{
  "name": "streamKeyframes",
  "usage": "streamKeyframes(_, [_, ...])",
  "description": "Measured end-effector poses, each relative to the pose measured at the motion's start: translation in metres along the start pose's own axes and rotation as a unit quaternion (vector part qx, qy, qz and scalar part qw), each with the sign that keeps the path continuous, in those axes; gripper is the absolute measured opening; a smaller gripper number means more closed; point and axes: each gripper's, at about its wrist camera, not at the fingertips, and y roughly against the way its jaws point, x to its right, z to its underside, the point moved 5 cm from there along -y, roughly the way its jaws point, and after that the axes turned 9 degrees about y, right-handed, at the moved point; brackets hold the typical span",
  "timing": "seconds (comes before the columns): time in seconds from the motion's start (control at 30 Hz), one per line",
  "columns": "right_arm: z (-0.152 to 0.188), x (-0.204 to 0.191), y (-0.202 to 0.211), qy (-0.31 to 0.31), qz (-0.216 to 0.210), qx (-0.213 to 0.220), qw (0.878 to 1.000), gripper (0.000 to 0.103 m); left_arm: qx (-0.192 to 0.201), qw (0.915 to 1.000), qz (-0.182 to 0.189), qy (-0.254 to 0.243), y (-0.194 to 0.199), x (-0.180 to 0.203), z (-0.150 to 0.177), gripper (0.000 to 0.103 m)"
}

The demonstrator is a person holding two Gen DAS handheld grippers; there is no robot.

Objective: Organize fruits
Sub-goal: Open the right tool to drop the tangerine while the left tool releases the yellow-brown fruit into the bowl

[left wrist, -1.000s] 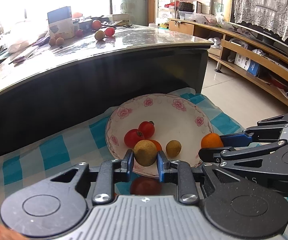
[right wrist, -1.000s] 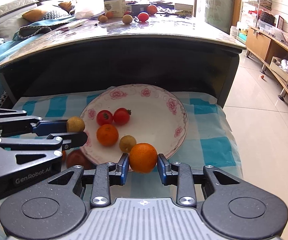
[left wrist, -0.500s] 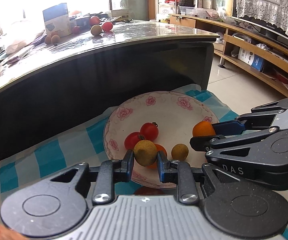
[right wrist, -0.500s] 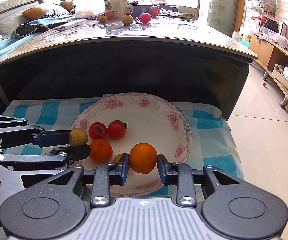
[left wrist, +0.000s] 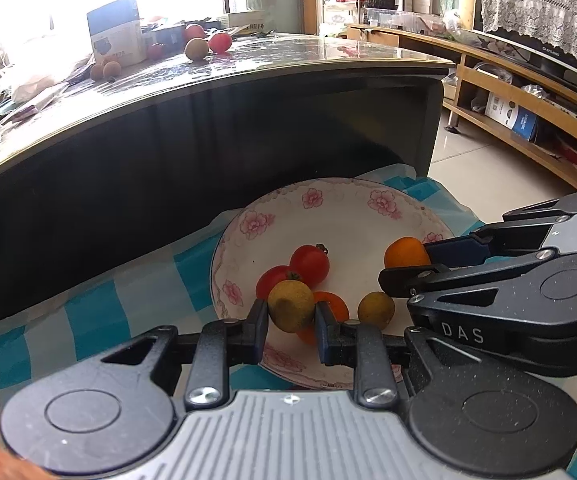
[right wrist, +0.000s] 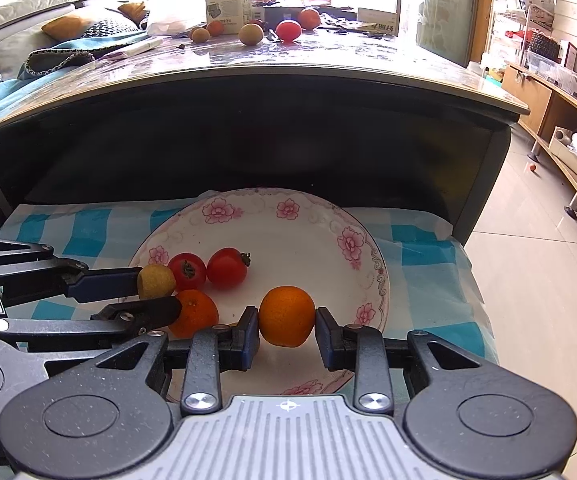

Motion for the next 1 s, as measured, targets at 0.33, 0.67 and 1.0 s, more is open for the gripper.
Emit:
streamKeyframes(0.33, [-0.0009, 0.0012, -0.0033, -0.003, 0.003, 0.003, 1.0, 0.025, 0.007, 1.0, -0.006, 0.002, -0.0028, -0.0006, -0.0036, 0.034])
streamKeyframes(0.67, [-0.0021, 0.003, -0.0051, -0.007, 0.004, 0.003, 1.0, 0.025, 0.009, 0.9999, -0.006, 0.008, -0.0042, -0.0005, -0.0062, 0.034])
streamKeyframes(1.0, [-0.0022, 0.004, -0.0065, -0.012, 0.006, 0.003, 1.0, 0.032, 0.011, 0.9999, -0.008, 0.009, -0.0047, -0.0006, -0.0077, 0.036])
